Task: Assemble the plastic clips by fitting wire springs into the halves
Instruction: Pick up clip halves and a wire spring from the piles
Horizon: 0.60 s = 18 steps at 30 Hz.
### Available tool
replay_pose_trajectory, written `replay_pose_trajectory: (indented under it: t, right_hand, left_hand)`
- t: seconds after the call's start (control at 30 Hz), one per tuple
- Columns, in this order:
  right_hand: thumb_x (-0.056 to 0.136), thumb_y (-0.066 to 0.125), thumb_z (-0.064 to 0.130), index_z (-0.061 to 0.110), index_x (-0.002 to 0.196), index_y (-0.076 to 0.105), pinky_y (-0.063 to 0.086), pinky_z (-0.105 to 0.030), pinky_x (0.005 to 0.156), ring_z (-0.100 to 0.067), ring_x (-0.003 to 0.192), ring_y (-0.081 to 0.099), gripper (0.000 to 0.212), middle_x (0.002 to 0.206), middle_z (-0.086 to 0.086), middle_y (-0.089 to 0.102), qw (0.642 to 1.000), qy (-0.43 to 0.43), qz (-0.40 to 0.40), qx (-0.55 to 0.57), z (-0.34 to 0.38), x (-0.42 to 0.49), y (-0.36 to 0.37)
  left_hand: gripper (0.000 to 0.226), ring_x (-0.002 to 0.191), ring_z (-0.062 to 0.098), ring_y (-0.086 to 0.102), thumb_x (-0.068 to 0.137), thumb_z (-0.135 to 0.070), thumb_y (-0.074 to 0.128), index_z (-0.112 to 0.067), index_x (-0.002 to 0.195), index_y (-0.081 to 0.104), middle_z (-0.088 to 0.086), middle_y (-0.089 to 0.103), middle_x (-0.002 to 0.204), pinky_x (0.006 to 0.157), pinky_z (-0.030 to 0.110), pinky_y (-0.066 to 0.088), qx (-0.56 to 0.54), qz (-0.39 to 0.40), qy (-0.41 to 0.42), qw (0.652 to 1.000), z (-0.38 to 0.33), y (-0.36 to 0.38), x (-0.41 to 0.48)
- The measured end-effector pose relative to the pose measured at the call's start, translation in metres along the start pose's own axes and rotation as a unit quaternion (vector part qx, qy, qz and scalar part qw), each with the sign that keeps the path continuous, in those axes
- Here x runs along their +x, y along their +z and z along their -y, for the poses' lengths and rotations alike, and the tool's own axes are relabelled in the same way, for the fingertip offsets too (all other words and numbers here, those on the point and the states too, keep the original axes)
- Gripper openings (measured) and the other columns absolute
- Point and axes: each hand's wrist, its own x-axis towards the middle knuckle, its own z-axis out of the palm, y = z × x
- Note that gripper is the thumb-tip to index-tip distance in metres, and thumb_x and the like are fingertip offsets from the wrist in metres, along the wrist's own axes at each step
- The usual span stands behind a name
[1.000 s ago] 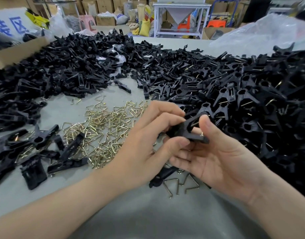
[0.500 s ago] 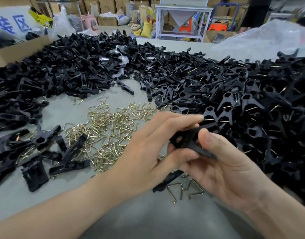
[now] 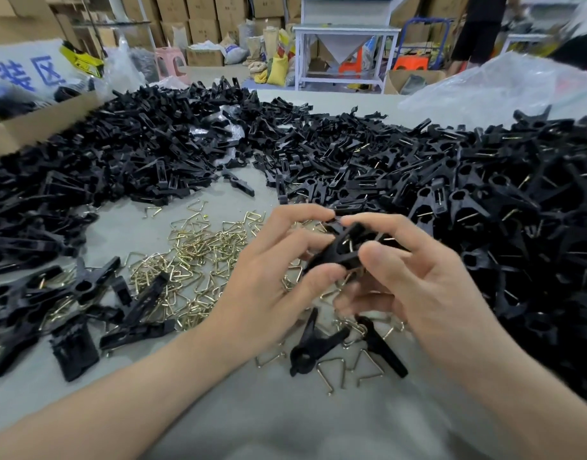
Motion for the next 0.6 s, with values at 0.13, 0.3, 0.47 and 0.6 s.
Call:
replay_pose_trajectory:
  t: [0.13, 0.3, 0.47, 0.6]
  right_hand:
    - [0.064, 0.079, 0.037, 0.023, 0.096, 0.068, 0.055, -0.028, 0.060, -0.019, 0.062, 0.063, 0.037, 0.071, -0.005, 0.063, 0.982, -0.070, -0.030, -0.174, 0.008, -0.003, -0.010]
    - [0.066, 0.084, 0.037, 0.018, 0.086, 0.067, 0.056, -0.027, 0.063, -0.019, 0.066, 0.067, 0.033, 0.074, -0.001, 0.068, 0.969, -0.107, -0.042, -0.219, 0.020, -0.002, -0.023]
    - [0.069, 0.079, 0.039, 0.018, 0.075, 0.063, 0.054, -0.023, 0.053, -0.012, 0.054, 0.066, 0.027, 0.066, 0.001, 0.068, 0.929, -0.184, -0.159, -0.278, 0.034, -0.003, -0.036]
    - [0.074, 0.078, 0.034, 0.017, 0.086, 0.060, 0.049, -0.014, 0.058, -0.007, 0.060, 0.062, 0.027, 0.069, 0.006, 0.064, 0.845, -0.241, -0.289, -0.381, 0.035, 0.001, -0.052]
  left_hand:
    - [0.025, 0.103, 0.006, 0.058, 0.091, -0.026, 0.057, -0.005, 0.097, 0.068, 0.003, 0.057, 0.119, 0.083, 0.017, 0.048, 0.008, 0.037, 0.007, 0.999, 0.001, 0.001, 0.001]
    - [0.044, 0.110, -0.007, 0.052, 0.094, -0.052, 0.043, -0.029, 0.130, 0.052, -0.014, 0.055, 0.124, 0.092, 0.007, 0.040, 0.076, 0.145, 0.000, 0.987, 0.008, -0.016, 0.011]
    - [0.032, 0.089, -0.016, 0.053, 0.091, -0.038, 0.046, -0.038, 0.124, 0.048, -0.028, 0.054, 0.101, 0.076, 0.008, 0.046, 0.134, 0.112, -0.188, 0.967, 0.035, -0.021, 0.036]
    - [0.034, 0.099, 0.005, 0.058, 0.096, -0.022, 0.052, -0.021, 0.130, 0.053, -0.004, 0.063, 0.117, 0.080, 0.012, 0.044, 0.175, 0.125, -0.227, 0.950, 0.061, 0.003, 0.062]
